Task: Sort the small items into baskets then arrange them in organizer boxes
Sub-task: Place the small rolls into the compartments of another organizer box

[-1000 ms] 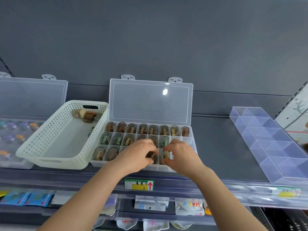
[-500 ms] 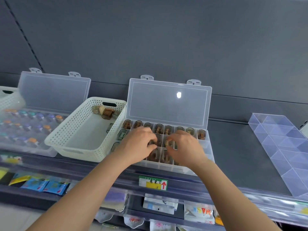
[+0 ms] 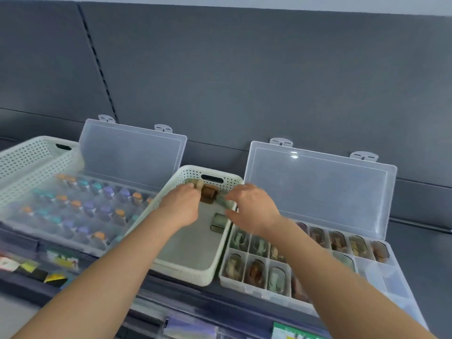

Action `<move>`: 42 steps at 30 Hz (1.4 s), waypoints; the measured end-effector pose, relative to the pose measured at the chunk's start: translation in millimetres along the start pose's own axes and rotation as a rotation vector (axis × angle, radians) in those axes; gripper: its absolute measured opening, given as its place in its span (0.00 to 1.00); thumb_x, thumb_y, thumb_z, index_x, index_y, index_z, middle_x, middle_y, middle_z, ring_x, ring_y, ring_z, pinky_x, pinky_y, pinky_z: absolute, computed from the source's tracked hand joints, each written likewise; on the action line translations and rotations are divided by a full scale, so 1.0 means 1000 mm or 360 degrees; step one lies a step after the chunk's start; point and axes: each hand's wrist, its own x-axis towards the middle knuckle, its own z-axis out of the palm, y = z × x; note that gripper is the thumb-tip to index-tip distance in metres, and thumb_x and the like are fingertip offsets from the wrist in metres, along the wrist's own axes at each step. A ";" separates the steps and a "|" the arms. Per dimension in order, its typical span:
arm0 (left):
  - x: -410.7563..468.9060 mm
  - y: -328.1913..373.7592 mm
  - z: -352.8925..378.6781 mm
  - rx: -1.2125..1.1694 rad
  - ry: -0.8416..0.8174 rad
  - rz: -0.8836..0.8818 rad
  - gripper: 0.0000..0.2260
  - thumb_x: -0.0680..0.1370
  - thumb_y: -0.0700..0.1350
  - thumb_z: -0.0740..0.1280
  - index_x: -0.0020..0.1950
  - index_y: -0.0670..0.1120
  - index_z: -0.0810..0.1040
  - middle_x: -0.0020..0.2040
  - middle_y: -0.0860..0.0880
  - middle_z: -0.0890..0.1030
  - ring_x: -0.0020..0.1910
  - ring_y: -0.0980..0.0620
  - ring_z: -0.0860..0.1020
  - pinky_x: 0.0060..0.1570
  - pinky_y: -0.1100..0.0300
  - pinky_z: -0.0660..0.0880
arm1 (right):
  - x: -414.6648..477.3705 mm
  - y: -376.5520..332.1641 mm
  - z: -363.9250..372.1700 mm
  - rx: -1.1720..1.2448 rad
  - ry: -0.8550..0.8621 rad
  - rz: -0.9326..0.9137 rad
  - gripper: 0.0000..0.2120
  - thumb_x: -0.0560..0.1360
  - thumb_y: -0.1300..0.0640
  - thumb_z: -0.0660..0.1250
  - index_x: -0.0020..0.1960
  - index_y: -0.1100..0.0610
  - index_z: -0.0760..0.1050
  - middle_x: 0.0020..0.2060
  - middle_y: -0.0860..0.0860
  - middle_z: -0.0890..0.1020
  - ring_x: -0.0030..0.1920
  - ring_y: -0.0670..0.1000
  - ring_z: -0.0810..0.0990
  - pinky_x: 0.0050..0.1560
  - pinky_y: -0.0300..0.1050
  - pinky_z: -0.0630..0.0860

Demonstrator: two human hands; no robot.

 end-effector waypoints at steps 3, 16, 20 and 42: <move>0.024 -0.016 0.009 -0.0071 -0.0028 0.0073 0.20 0.75 0.36 0.64 0.67 0.42 0.68 0.62 0.44 0.71 0.62 0.43 0.72 0.60 0.49 0.72 | 0.037 -0.010 0.015 -0.0144 -0.0185 -0.0022 0.14 0.74 0.49 0.63 0.55 0.55 0.77 0.53 0.52 0.78 0.57 0.56 0.73 0.58 0.50 0.72; 0.062 -0.033 0.024 0.0290 0.0055 0.0230 0.14 0.77 0.35 0.60 0.62 0.40 0.73 0.61 0.42 0.71 0.61 0.44 0.70 0.62 0.55 0.66 | 0.103 -0.010 0.062 -0.0331 -0.0430 0.0156 0.20 0.72 0.51 0.68 0.62 0.52 0.69 0.57 0.55 0.67 0.58 0.59 0.70 0.58 0.55 0.72; 0.056 -0.036 0.023 0.0052 -0.0075 0.0177 0.13 0.77 0.34 0.61 0.61 0.40 0.71 0.56 0.42 0.76 0.53 0.43 0.77 0.43 0.54 0.70 | 0.107 -0.009 0.066 -0.0262 -0.0350 0.0162 0.19 0.70 0.58 0.72 0.58 0.53 0.70 0.54 0.53 0.70 0.56 0.56 0.71 0.51 0.51 0.76; -0.013 0.046 -0.021 -0.1408 0.0530 0.0016 0.20 0.68 0.43 0.77 0.58 0.53 0.78 0.54 0.56 0.74 0.48 0.56 0.74 0.49 0.62 0.71 | -0.029 0.018 -0.013 0.1417 0.0369 0.0433 0.14 0.78 0.57 0.63 0.63 0.47 0.73 0.55 0.48 0.76 0.46 0.49 0.81 0.49 0.38 0.77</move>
